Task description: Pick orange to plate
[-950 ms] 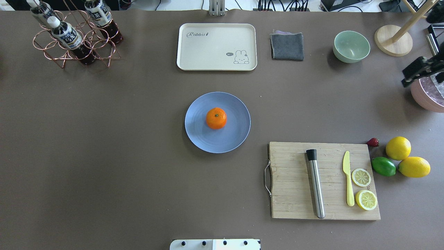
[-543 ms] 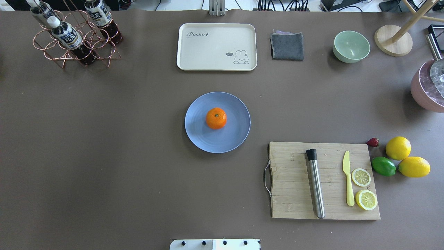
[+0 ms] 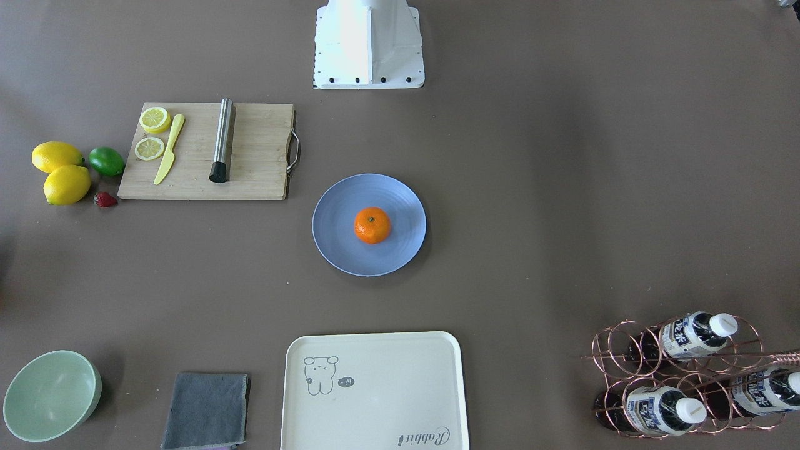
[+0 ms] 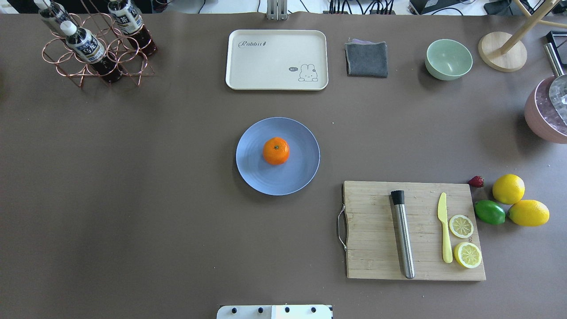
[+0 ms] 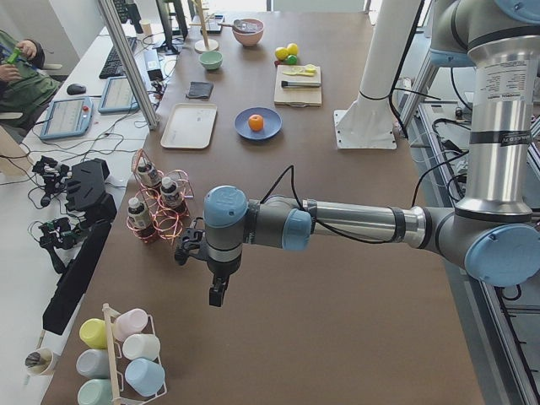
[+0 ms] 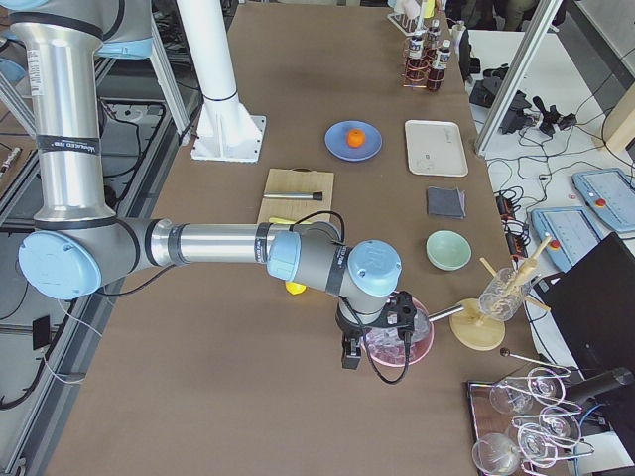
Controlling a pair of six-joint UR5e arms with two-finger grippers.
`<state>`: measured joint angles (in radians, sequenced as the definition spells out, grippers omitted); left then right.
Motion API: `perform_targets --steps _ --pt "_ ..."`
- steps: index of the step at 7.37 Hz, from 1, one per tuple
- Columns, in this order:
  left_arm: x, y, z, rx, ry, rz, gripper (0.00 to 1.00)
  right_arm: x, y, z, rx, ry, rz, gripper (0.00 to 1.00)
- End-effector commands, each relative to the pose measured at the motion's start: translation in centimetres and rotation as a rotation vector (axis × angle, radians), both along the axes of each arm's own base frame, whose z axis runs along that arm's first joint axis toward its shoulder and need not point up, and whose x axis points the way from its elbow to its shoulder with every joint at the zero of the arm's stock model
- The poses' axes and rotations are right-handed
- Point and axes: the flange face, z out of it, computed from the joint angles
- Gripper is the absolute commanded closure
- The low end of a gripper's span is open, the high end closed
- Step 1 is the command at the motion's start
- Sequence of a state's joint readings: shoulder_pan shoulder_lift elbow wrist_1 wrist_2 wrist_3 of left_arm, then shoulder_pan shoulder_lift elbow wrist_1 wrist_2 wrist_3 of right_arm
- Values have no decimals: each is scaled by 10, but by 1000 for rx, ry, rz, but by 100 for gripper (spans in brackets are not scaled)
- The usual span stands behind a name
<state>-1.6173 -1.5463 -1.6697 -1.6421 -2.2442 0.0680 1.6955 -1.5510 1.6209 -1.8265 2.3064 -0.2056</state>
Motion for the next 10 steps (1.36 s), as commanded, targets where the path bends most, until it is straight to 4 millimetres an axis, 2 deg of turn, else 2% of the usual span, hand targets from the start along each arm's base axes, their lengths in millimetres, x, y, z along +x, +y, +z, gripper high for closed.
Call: perform_targets --steps 1,5,10 --pt "0 0 1 -1 0 -1 2 0 0 -1 5 1 -1 0" --pt "0 0 1 0 0 -1 2 1 -7 -10 9 3 17 0" --pt "0 -3 -1 3 0 -1 2 1 -9 -10 44 3 19 0"
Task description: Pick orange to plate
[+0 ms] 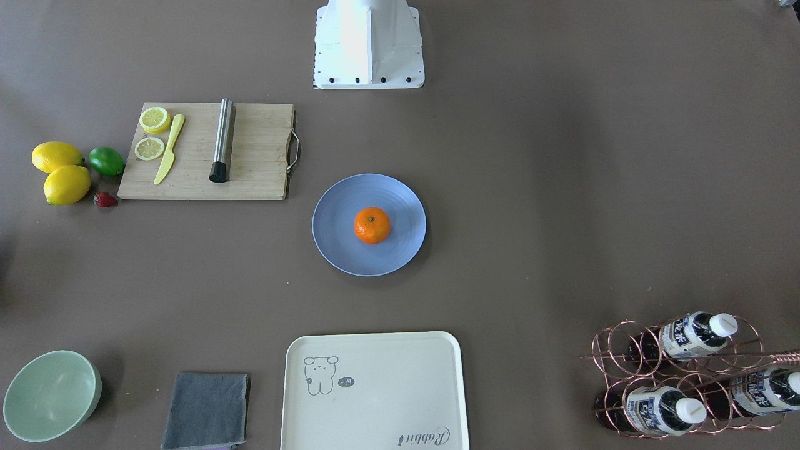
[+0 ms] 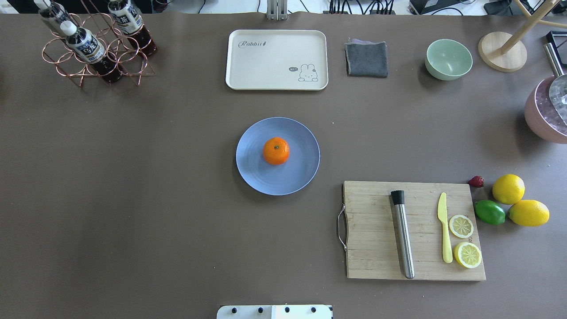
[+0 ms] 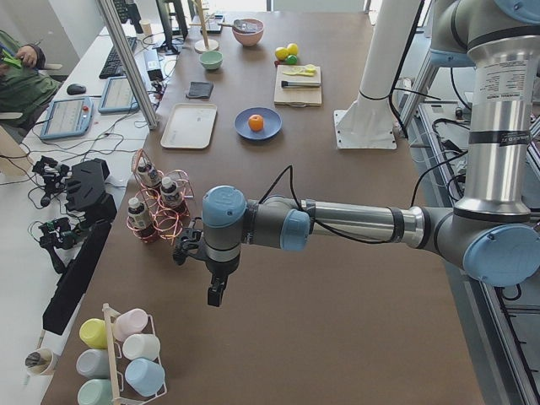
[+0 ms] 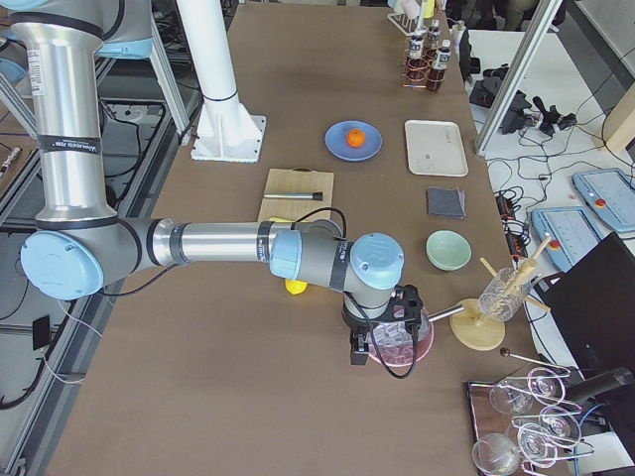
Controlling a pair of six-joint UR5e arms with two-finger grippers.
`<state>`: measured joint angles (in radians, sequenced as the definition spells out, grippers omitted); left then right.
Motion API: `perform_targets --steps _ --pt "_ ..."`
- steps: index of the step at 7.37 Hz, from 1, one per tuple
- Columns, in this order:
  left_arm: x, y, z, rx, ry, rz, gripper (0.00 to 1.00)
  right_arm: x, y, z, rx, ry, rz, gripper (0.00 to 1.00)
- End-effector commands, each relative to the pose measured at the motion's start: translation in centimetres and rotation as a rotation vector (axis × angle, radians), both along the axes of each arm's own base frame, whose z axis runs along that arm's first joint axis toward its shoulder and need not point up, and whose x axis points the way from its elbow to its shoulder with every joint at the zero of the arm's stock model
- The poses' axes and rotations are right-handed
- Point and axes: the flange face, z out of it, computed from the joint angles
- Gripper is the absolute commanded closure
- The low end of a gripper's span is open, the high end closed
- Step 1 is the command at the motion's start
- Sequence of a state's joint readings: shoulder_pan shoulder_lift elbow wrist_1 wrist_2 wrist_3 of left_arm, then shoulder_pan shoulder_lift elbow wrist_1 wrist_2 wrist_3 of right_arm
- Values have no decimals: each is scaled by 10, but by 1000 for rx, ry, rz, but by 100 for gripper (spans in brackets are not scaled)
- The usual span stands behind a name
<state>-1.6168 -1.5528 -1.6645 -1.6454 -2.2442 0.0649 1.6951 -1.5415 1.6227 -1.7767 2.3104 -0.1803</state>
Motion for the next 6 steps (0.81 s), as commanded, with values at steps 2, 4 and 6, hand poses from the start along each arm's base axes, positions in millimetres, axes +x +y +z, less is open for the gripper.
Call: perform_targets --steps 2,4,6 --pt "0 -1 0 1 -2 1 2 0 1 1 -1 -1 1 0" --pt "0 0 1 -1 0 1 2 -1 3 2 -3 -3 1 0" --pt "0 2 3 -5 0 1 2 -1 4 3 -4 -3 1 0"
